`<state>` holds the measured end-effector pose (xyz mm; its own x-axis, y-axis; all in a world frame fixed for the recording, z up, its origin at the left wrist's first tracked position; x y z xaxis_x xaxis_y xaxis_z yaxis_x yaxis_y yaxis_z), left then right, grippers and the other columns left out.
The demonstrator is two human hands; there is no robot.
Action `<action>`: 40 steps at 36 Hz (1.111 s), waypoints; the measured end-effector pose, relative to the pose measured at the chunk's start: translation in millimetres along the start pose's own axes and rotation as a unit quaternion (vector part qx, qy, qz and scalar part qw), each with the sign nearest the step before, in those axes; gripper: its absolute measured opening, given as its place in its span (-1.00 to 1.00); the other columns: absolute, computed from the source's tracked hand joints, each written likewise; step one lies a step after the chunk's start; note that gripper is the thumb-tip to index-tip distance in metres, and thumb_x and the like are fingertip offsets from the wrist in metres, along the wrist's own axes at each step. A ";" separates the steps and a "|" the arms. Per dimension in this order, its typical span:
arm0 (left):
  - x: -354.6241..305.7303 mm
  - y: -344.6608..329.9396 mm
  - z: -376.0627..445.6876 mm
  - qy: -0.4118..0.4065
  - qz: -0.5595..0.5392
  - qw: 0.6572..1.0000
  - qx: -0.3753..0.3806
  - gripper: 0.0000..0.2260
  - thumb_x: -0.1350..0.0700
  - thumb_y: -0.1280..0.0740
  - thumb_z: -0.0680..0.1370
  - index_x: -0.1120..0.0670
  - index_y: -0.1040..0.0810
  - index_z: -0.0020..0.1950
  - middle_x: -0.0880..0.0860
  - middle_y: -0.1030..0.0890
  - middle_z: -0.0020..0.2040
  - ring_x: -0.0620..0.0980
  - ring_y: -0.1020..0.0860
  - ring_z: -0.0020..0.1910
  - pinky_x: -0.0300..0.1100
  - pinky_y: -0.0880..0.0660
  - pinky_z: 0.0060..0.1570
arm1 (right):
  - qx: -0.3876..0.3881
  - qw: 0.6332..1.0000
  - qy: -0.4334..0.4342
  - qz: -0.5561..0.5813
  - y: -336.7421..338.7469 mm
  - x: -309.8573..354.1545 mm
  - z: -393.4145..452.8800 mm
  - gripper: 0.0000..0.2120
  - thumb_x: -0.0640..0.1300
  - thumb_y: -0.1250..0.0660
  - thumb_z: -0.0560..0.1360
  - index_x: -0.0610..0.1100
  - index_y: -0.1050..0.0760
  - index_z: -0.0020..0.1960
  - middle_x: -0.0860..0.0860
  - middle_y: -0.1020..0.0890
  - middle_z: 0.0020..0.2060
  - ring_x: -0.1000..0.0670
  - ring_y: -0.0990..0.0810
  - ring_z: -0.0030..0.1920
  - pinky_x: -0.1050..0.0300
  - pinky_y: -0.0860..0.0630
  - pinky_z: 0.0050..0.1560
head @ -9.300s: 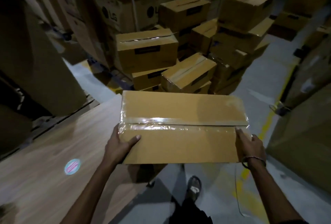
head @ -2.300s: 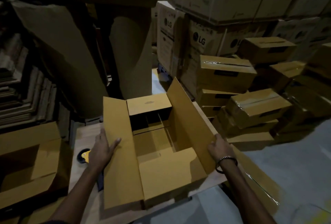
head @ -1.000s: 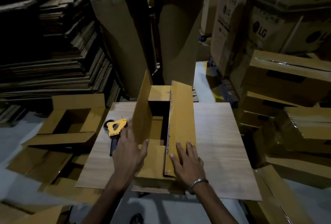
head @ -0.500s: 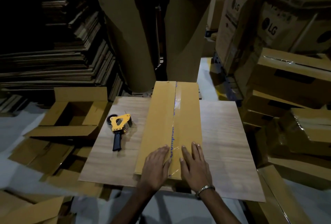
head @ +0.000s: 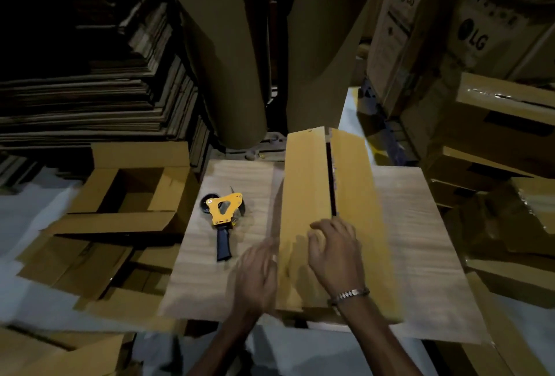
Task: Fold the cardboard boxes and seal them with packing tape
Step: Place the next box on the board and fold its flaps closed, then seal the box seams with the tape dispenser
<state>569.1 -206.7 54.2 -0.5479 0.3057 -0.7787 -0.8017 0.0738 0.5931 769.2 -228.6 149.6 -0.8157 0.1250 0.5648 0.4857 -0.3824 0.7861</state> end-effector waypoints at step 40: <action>291.8 114.9 61.8 0.415 -0.223 0.877 0.092 -0.79 0.20 -0.22 0.74 0.02 -0.64 0.07 0.18 -0.69 0.08 0.08 -0.69 -0.08 -0.16 -0.58 -0.21 | 0.287 0.809 -0.456 0.235 -322.5 77.4 29.6 -0.84 -0.11 -0.30 0.33 -0.19 -0.57 -0.30 -0.14 -0.57 -0.38 -0.08 -0.47 -0.47 0.15 -0.28 -0.40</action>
<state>331.9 -50.3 -92.1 -0.2347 -0.5830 -0.7779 -0.9706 0.1847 0.1544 558.8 -68.5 -52.7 -0.0553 0.8123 0.5806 0.9541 -0.1285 0.2707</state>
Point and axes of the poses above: each hand's wrist, its own z-axis towards the middle knuckle, its own y-axis out of the back of the hand, x = y × z, the point moved 10 cm from there along z, towards the middle knuckle
